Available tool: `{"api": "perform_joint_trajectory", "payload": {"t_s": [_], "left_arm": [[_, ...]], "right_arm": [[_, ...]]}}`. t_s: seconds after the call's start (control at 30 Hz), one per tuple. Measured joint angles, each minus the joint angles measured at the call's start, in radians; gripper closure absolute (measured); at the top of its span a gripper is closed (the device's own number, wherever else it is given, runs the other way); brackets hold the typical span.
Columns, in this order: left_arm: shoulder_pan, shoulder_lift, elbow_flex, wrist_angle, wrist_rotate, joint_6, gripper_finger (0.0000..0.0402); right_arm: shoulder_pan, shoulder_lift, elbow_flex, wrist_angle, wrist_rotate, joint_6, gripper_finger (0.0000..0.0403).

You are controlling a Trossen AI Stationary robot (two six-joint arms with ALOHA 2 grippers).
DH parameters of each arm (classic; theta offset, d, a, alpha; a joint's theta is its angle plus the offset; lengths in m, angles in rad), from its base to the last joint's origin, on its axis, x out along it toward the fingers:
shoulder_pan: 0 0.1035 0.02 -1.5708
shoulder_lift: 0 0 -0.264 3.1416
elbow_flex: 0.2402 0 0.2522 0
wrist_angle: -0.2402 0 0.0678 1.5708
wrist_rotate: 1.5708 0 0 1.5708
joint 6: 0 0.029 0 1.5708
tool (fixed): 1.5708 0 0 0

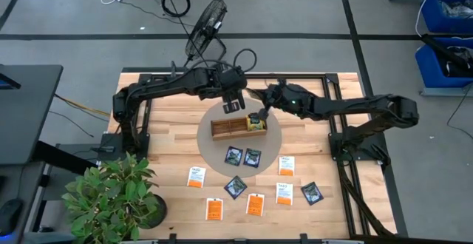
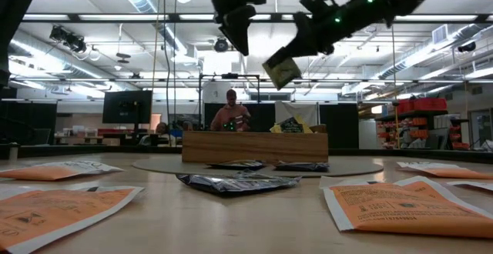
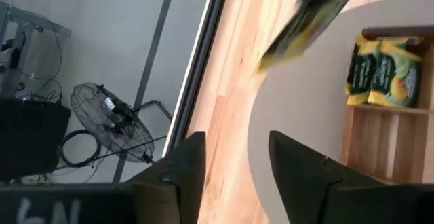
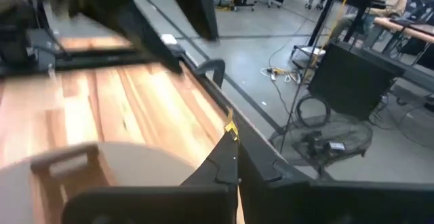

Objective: Pick & Place Tea
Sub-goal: Put the yellow tea bag into the right section of the wooden organizer

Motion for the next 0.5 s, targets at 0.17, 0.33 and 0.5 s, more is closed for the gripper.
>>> {"api": "perform_joint_trajectory", "payload": {"t_s": [0.17,0.33,0.5], "left_arm": [[0.000,0.000,0.000,-0.010,-0.004,-0.006,0.0231],[-0.012,-0.002,0.000,-0.010,-0.006,-0.013,0.0240],[-0.043,-0.026,-0.001,0.005,-0.005,-0.005,0.0251]], "right_arm": [[0.000,-0.077,-0.139,0.121,-0.190,0.043,0.0402],[-0.009,-0.085,-0.252,0.202,-0.304,0.055,0.0403],[-0.040,-0.084,-0.369,0.399,-0.475,0.045,0.0403]]}}
